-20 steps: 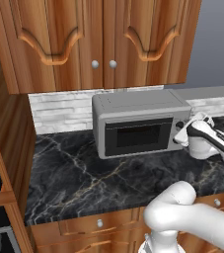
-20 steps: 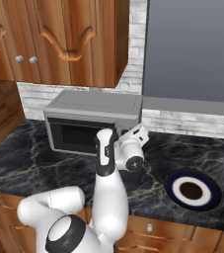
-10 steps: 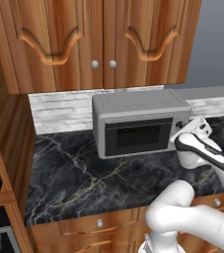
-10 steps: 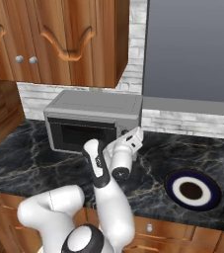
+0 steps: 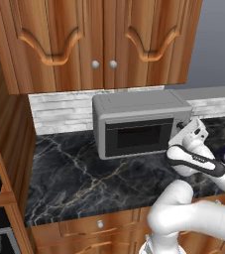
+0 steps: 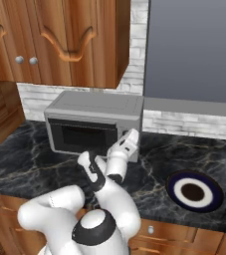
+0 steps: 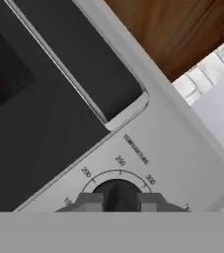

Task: Pull the toaster oven rack outwards. Pick up the baguette from the plate and place it on the toaster oven rack. Close the toaster oven door fully and set the temperature to the lowest setting.

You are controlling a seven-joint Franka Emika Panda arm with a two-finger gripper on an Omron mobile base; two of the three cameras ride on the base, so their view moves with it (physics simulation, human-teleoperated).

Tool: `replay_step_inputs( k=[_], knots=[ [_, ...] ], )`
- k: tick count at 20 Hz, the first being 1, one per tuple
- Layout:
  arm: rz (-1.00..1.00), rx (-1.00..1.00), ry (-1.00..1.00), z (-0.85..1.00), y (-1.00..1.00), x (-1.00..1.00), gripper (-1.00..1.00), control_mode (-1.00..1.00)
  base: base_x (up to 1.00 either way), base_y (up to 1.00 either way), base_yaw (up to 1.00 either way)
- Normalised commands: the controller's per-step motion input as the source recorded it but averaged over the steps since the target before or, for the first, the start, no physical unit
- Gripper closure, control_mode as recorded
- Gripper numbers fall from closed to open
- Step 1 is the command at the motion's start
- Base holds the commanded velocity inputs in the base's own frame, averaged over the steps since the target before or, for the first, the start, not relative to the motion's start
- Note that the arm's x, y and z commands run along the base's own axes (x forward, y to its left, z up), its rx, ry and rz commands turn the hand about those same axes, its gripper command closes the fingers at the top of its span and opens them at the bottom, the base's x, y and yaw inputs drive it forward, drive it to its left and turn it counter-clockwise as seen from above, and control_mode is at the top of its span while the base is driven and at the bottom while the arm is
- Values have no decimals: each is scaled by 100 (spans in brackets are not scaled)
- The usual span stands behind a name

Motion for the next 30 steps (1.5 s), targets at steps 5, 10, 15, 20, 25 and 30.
replay_step_inputs(
  k=[5,10,15,20,25,30],
  knots=[
    [13,-63,11,1,8,41,100,-100,0,0,0],
    [8,-80,22,13,0,31,100,-100,0,0,0],
    [1,-94,30,19,0,26,100,-100,0,0,0],
    [0,-100,26,24,1,25,100,-100,0,0,0],
    [6,-100,19,22,0,26,100,-100,0,0,0],
    [8,-95,15,16,0,24,100,-100,0,0,0]
  ],
)
